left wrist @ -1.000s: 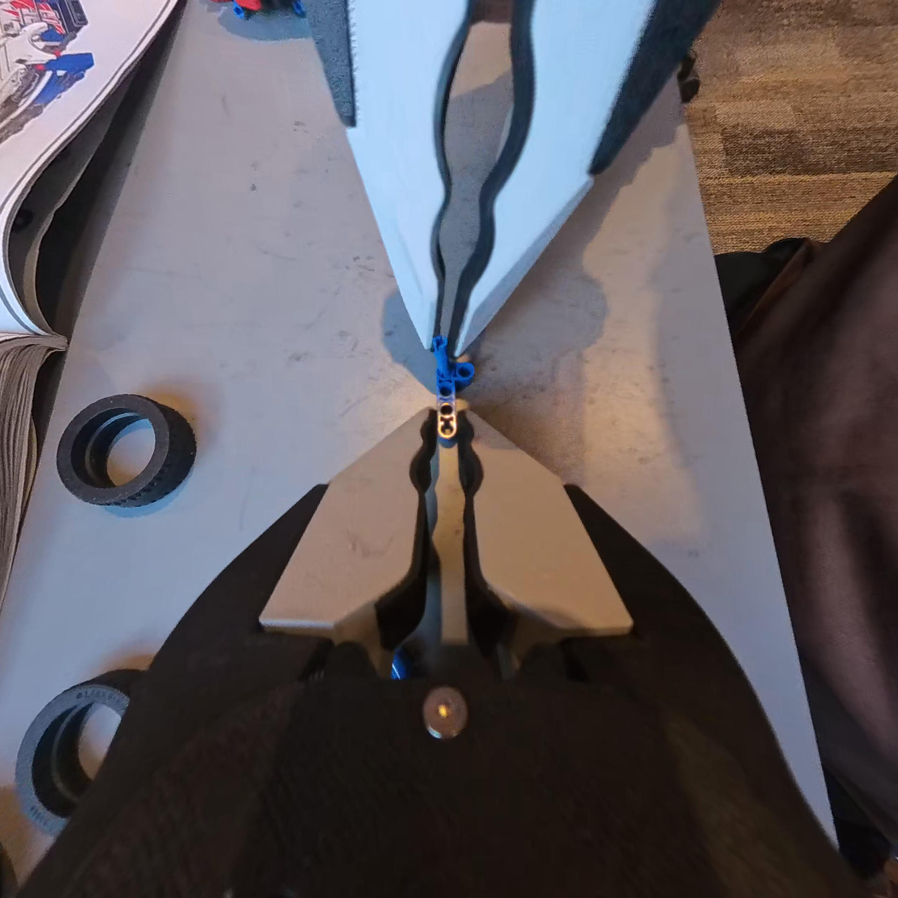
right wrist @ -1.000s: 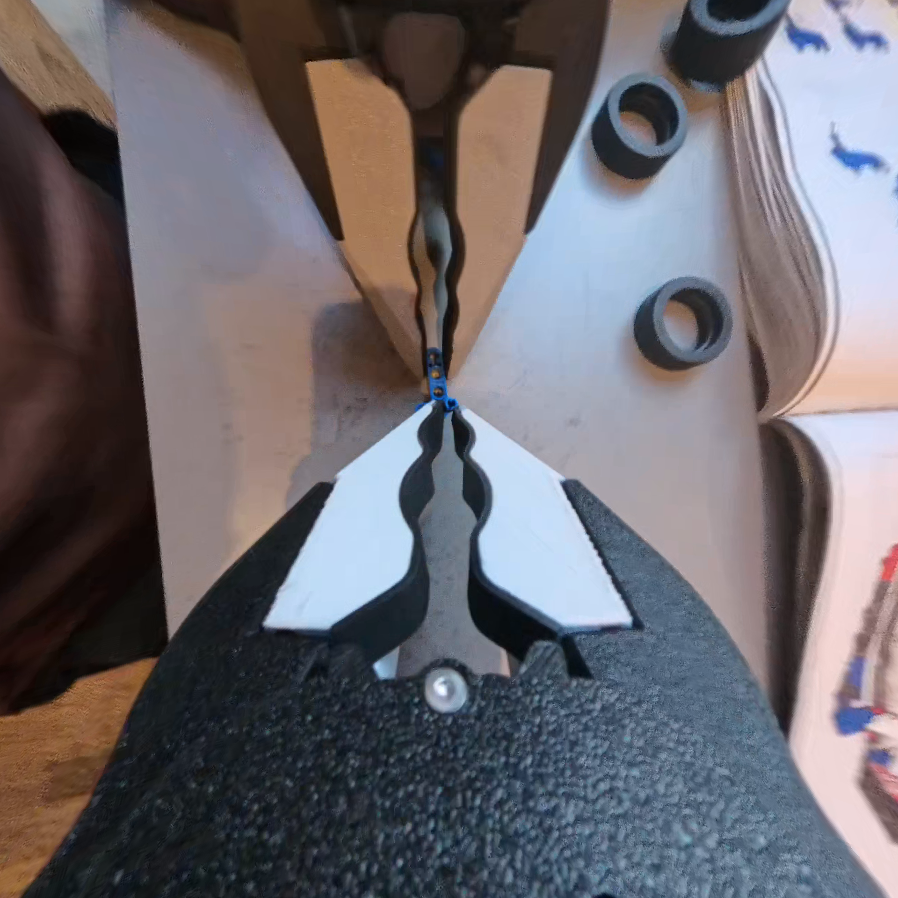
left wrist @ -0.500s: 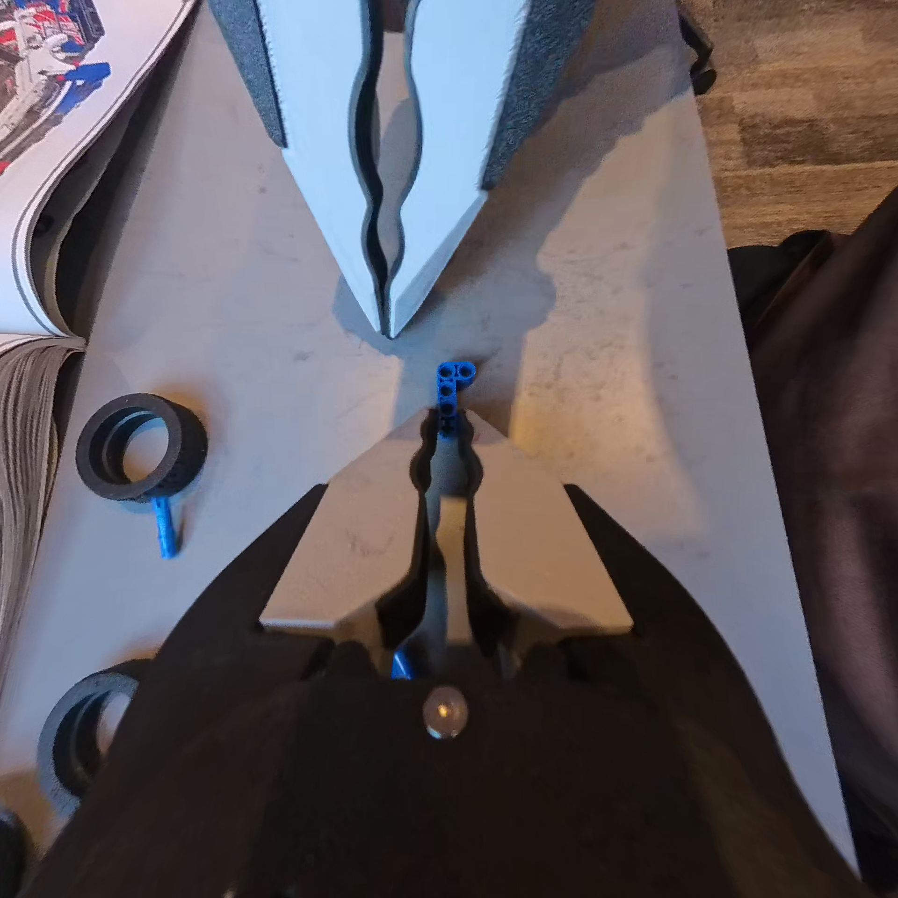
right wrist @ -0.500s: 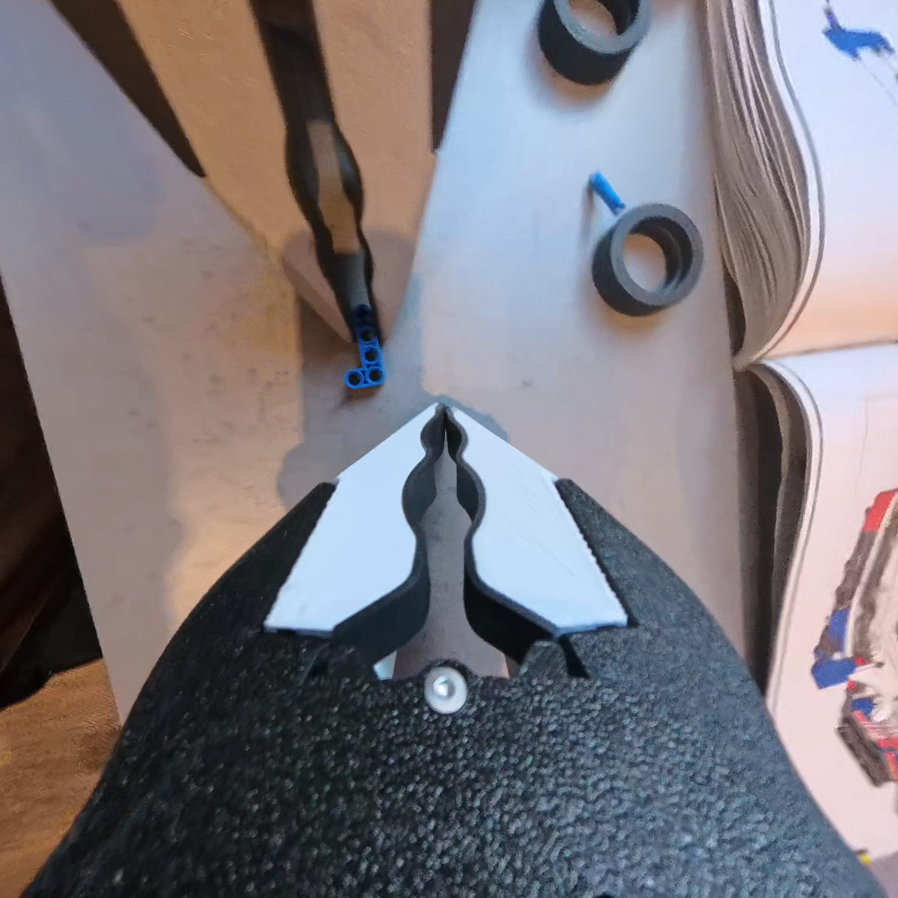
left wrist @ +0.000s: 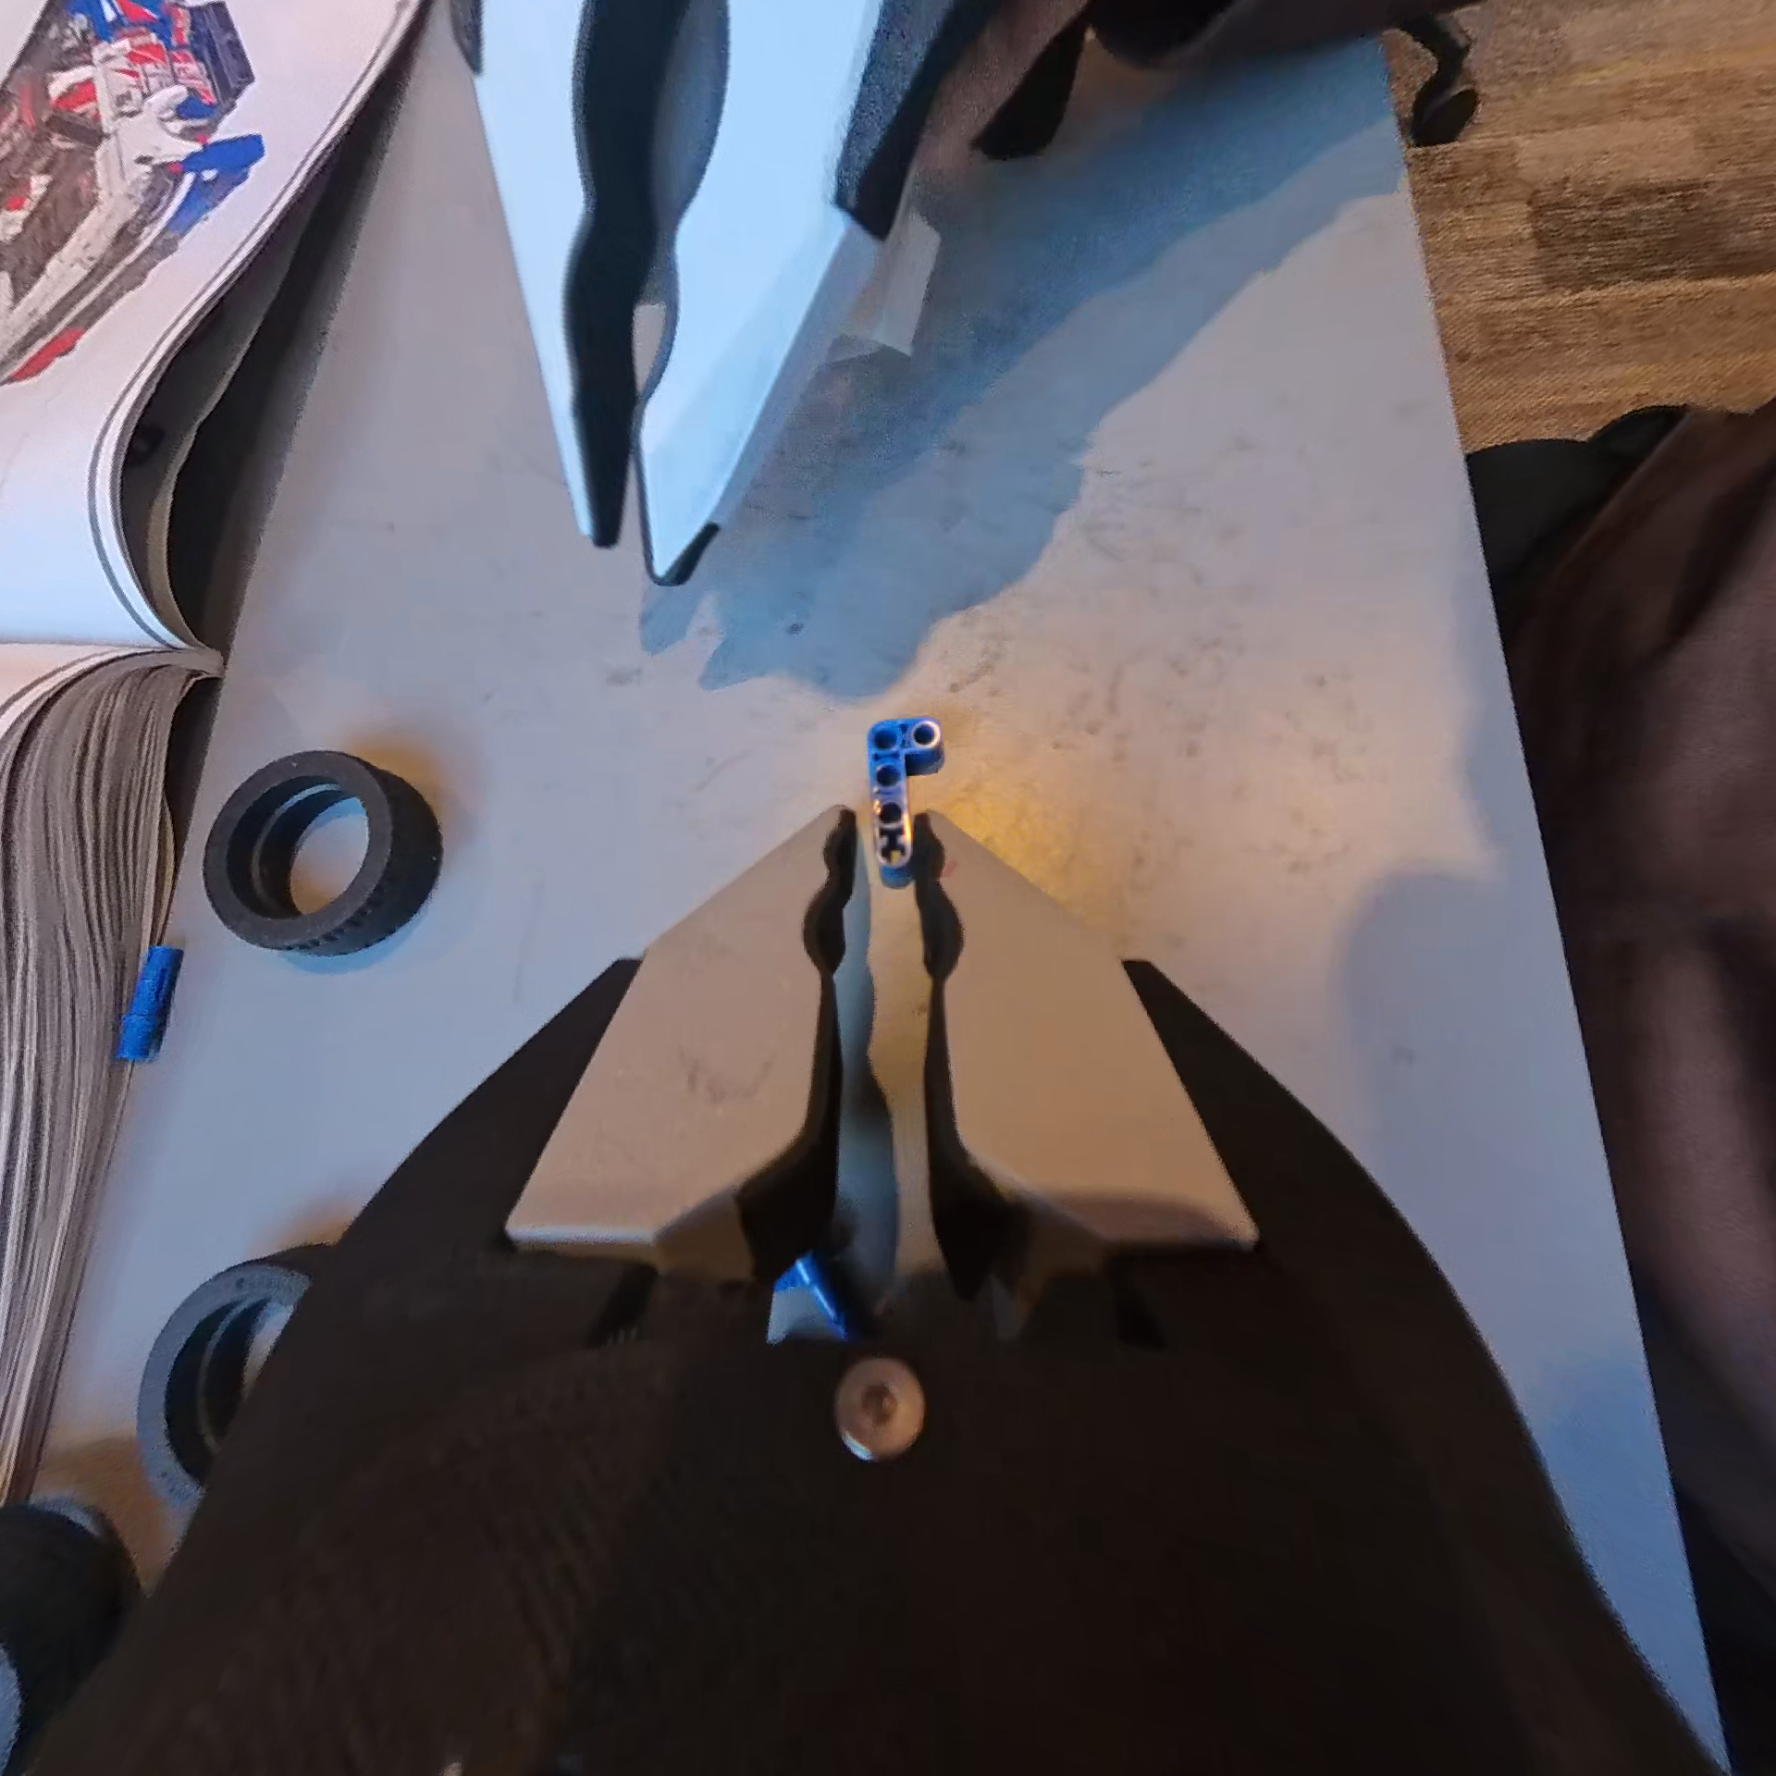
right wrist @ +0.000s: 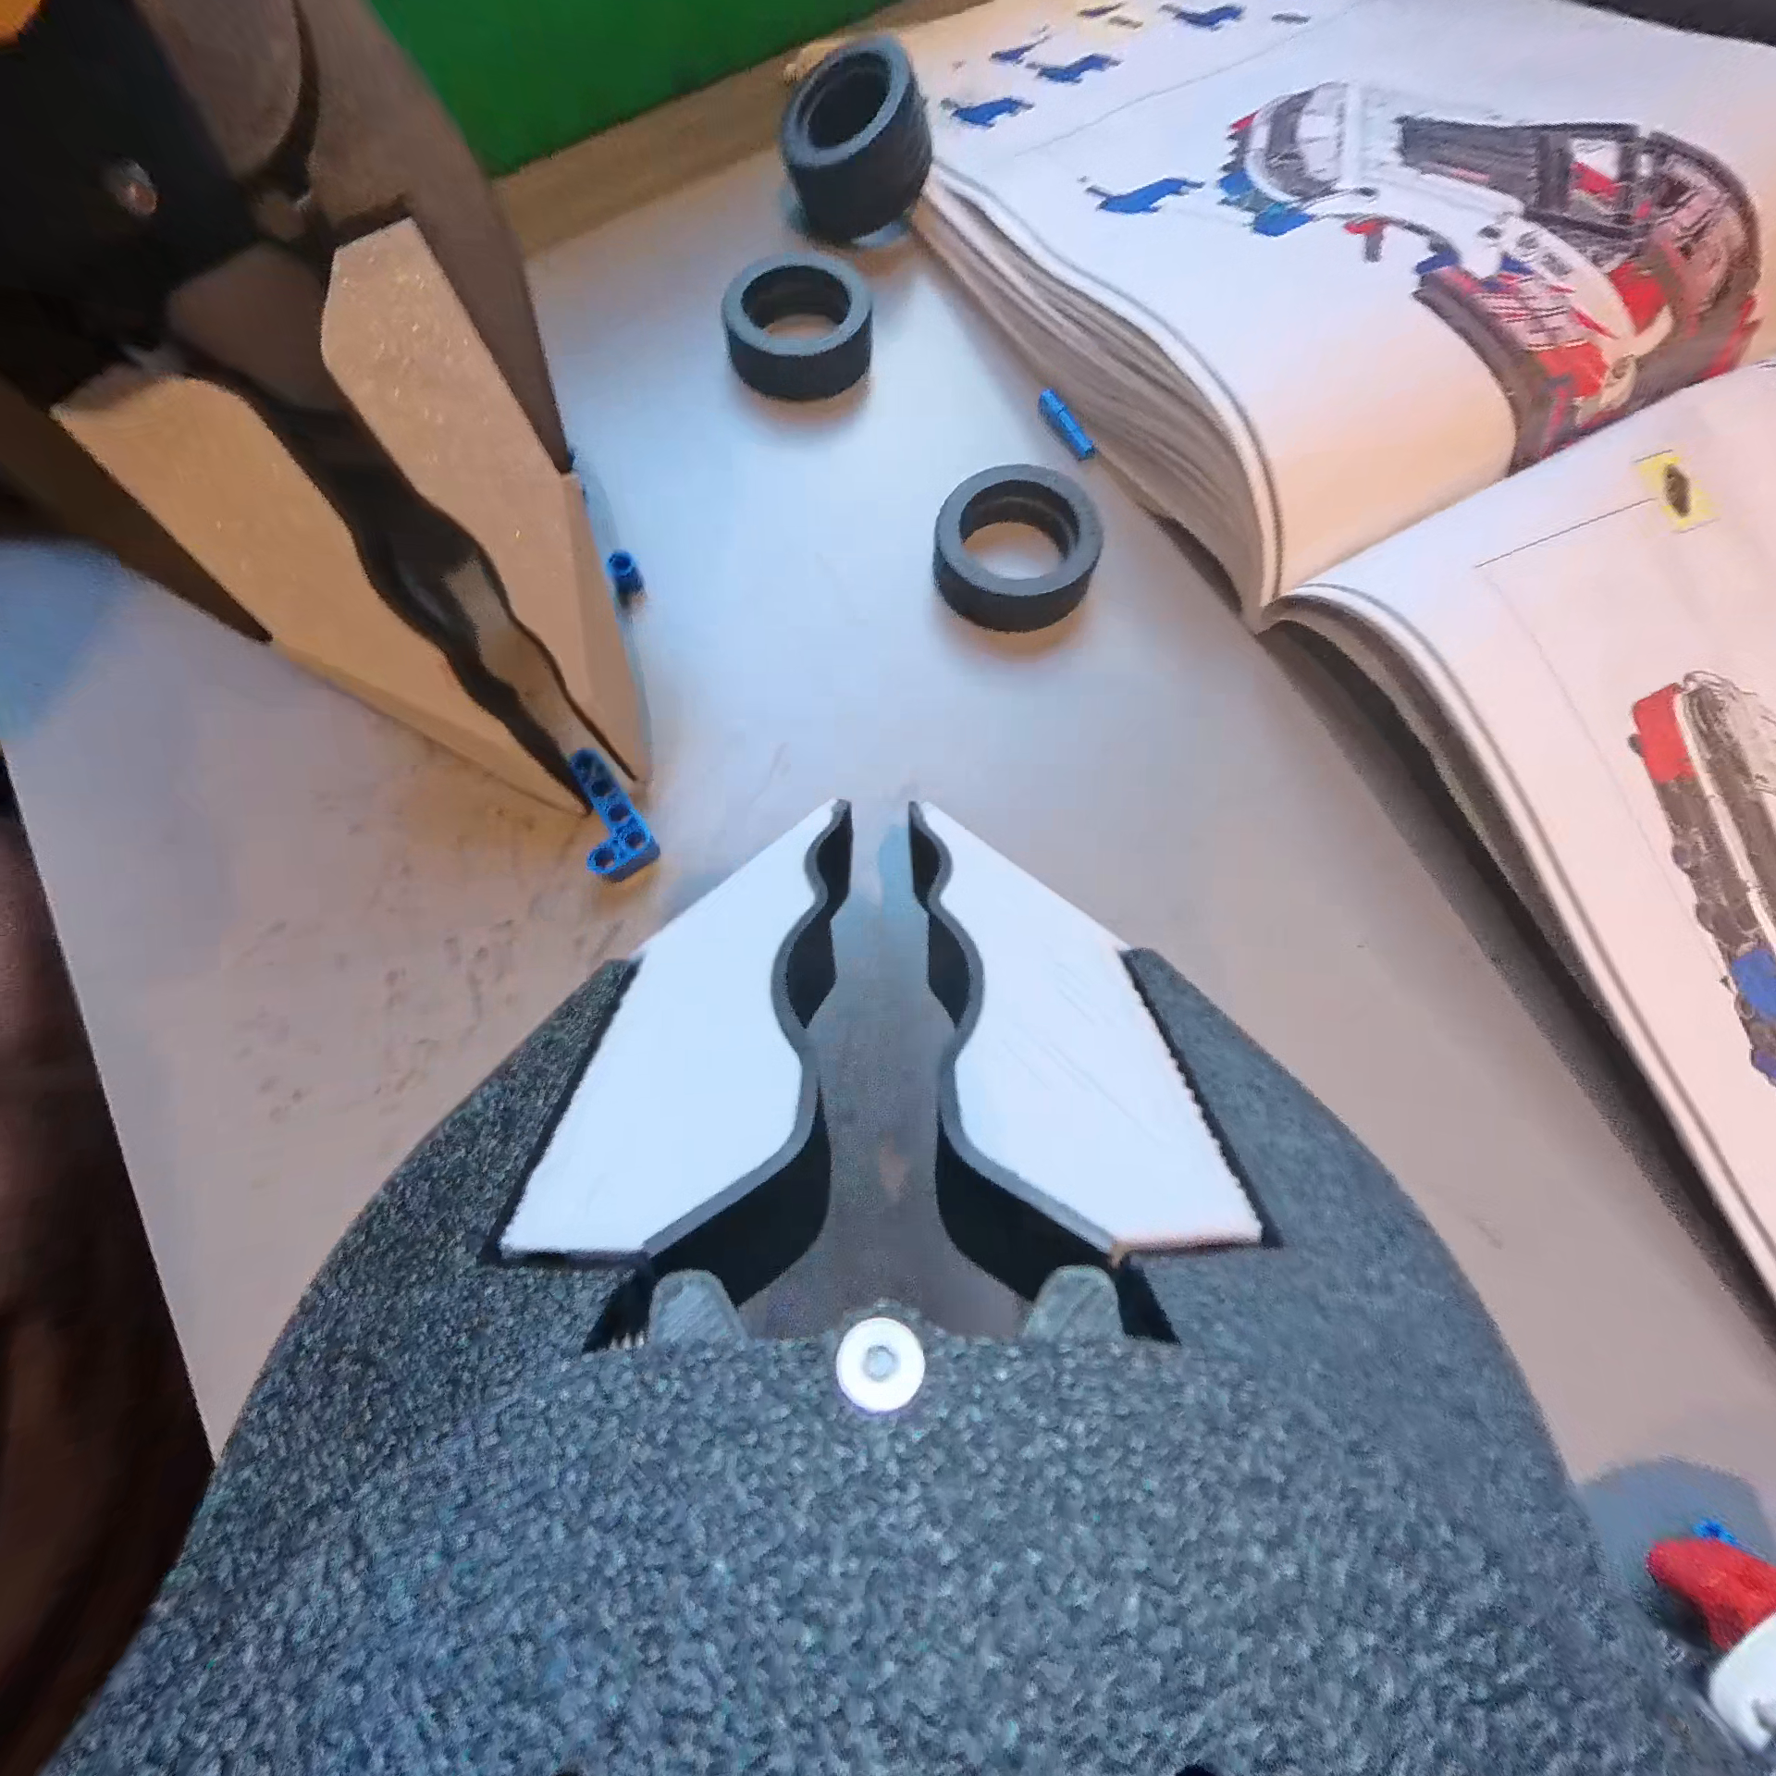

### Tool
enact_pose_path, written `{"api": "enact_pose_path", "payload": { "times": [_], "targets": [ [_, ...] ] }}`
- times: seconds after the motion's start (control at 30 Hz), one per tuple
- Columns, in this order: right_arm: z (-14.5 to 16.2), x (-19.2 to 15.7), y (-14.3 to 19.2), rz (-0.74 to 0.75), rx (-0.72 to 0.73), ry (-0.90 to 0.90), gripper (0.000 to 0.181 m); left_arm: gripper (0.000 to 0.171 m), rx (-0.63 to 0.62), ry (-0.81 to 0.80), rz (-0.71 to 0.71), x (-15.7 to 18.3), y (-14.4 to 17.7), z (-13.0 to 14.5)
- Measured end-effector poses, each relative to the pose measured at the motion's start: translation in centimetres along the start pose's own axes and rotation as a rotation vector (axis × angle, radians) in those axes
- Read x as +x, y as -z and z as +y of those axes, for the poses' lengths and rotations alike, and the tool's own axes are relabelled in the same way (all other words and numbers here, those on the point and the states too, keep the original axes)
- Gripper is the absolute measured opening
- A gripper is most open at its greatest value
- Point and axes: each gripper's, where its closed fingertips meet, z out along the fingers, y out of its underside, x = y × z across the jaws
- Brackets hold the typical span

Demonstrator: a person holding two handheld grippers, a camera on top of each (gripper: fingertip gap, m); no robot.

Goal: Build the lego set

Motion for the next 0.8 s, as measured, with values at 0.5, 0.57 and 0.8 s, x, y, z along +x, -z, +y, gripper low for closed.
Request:
{"api": "enact_pose_path", "payload": {
  "times": [0.5,0.57,0.8],
  "targets": [
    [-7.1,3.8,-8.1,0.025,-0.101,0.215,0.020,0.016,0.022,0.155,-0.067,0.1,4.0,0.8],
    [-7.0,3.9,-9.4,0.023,-0.180,0.287,0.020,0.016,0.027,0.180,-0.114,0.2,5.4,1.2],
    [-6.7,4.3,-11.7,-0.003,-0.339,0.385,0.010,0.011,0.117,0.314,-0.161,1.0,8.9,2.6]
  ]
}}
